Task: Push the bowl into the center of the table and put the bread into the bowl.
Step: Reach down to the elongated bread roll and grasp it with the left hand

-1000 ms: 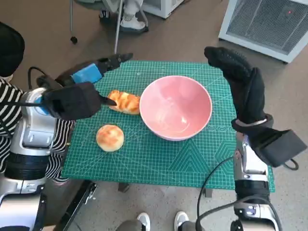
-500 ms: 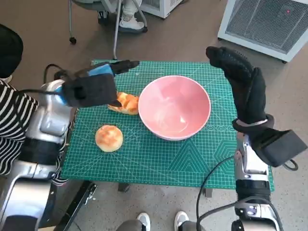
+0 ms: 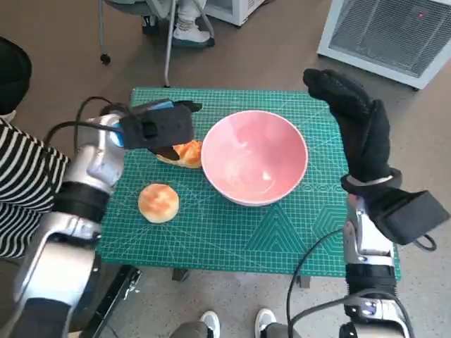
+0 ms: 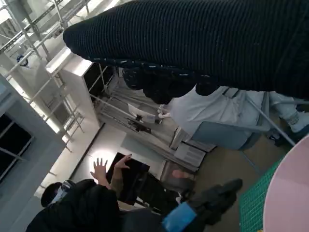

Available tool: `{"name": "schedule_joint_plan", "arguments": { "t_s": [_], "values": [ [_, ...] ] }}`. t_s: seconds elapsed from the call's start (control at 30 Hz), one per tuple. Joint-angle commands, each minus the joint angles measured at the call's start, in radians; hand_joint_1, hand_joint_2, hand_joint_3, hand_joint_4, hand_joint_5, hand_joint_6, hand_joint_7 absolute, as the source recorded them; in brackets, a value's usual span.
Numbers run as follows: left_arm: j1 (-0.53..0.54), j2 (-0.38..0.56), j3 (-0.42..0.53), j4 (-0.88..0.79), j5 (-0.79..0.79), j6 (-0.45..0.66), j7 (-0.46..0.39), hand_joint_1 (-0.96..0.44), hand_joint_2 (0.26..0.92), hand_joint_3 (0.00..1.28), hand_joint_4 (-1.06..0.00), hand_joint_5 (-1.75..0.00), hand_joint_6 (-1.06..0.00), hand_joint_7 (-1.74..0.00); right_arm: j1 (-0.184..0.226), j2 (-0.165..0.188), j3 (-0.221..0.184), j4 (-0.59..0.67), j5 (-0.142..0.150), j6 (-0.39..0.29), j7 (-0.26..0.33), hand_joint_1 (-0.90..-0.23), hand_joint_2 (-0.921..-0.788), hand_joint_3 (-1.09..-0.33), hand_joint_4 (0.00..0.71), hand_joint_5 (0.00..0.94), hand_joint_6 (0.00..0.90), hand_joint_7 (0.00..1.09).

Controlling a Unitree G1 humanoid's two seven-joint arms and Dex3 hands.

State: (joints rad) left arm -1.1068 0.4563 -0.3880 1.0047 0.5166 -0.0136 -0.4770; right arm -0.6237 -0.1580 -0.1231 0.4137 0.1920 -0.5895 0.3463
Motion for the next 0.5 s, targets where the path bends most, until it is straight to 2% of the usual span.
{"name": "schedule_joint_plan", "arguments": {
  "t_s": [0.03, 0.5],
  "values": [
    [-0.047, -0.012, -0.026, 0.073, 0.032, -0.012, 0.028, -0.02, 0.732, 0.03, -0.12, 0.00, -0.27, -0.03, 0.030, -0.010, -0.005, -0.004, -0.005, 0.020, -0.009, -0.819, -0.921, -0.743, 0.231, 0.007, 0.071, 0.58],
    [-0.065, -0.063, -0.080, 0.243, 0.091, 0.002, 0.104, -0.08, 0.731, 0.03, -0.10, 0.00, -0.30, -0.02, 0.051, -0.003, -0.003, -0.027, -0.002, 0.027, -0.019, -0.813, -0.921, -0.741, 0.233, 0.006, 0.079, 0.57]
  ]
}}
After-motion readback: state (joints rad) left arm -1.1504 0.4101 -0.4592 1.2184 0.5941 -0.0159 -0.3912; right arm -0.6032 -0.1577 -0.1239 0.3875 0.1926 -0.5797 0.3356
